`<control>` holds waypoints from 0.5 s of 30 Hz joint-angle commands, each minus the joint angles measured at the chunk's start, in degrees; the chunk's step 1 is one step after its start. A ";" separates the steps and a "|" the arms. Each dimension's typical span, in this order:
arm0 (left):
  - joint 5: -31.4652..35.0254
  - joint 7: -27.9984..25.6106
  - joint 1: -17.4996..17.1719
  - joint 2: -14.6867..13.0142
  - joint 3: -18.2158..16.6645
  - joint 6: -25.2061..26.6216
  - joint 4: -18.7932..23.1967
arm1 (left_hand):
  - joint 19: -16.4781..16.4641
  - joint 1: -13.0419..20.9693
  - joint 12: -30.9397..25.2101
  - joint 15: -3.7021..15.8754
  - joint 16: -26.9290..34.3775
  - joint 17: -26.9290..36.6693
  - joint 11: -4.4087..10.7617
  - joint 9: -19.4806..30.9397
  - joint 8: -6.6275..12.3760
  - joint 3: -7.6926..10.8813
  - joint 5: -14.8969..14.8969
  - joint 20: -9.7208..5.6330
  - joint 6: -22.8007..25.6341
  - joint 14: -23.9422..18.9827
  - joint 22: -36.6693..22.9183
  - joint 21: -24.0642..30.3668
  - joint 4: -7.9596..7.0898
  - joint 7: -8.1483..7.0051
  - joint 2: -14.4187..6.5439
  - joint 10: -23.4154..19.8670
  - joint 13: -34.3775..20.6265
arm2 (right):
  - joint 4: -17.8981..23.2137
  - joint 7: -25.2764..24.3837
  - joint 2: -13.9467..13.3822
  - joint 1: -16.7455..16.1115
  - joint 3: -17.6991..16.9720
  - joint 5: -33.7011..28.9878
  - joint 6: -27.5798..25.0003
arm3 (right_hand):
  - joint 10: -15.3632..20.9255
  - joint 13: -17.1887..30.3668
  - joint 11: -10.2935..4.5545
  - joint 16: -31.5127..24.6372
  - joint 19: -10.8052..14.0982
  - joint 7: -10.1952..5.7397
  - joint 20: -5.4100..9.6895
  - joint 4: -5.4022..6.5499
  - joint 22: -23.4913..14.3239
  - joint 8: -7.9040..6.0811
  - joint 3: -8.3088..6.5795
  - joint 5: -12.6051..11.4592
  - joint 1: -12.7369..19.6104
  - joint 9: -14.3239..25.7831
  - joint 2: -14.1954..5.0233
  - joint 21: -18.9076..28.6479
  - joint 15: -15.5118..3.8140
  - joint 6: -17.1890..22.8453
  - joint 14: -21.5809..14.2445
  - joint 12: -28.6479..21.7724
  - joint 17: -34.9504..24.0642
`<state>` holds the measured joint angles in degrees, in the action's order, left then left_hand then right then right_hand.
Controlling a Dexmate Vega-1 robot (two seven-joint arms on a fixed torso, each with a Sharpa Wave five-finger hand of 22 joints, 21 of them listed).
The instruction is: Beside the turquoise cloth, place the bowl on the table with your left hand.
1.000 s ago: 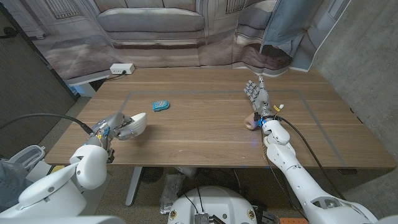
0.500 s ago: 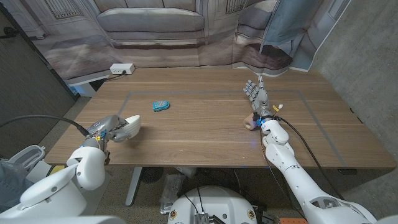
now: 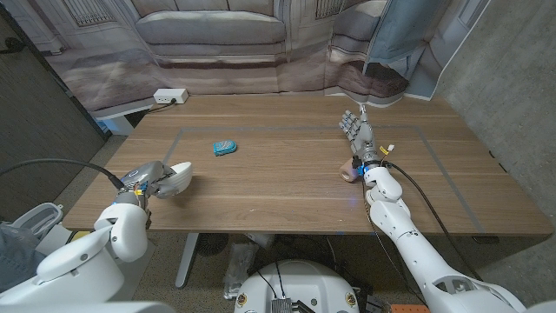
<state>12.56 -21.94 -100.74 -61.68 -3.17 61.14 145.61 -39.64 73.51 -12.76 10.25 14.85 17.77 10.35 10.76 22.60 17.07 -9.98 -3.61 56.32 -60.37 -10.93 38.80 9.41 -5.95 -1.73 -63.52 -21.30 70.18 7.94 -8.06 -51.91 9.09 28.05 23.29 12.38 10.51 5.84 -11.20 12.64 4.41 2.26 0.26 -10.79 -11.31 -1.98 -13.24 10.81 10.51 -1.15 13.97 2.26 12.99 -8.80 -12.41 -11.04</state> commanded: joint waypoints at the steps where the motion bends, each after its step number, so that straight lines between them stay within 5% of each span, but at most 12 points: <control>1: -1.55 -1.07 1.89 -1.49 1.72 0.17 -1.01 | 0.11 2.73 -0.22 2.82 0.26 0.31 0.05 0.12 0.21 2.37 -0.20 -3.59 8.57 -0.02 -0.02 0.53 -1.71 1.42 -3.16 -0.63 -0.87 | 1.64 -0.88 -0.92 -0.39 0.43 0.03 -0.12 | 0.51 0.28 0.11 0.06 0.62 -0.15 0.14 0.01 -0.31 0.14 0.36 -0.43 0.04 0.16 -0.52 -0.07 -0.08 0.32 -0.25 0.13 -0.10; 15: -2.57 -4.20 3.47 -2.99 4.38 3.48 -0.69 | 0.26 2.68 -0.16 2.81 0.31 0.60 0.05 0.11 0.16 2.40 -0.17 -3.64 8.71 -0.05 0.01 0.87 -1.73 1.51 -3.04 -0.86 -0.96 | 1.47 -1.07 -0.84 -0.44 0.66 0.68 0.45 | 0.54 0.28 0.10 0.07 0.66 -0.13 0.14 -0.03 -0.32 0.14 0.42 -0.45 0.05 0.16 -0.55 -0.16 -0.04 0.32 -0.23 0.12 -0.09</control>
<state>10.99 -24.33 -98.06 -63.65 -0.18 63.04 144.95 -39.65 73.51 -12.58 10.25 14.84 18.22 10.05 10.76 22.32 17.32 -9.92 -3.61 56.41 -60.36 -10.94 39.23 9.67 -6.04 -1.74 -63.84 -21.31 71.37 7.27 -8.72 -52.28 9.51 28.33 23.26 12.38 10.51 5.84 -11.20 12.85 4.41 2.47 0.26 -10.79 -11.31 -1.65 -13.24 10.81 10.51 -1.15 13.97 2.25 12.99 -8.80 -12.41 -11.04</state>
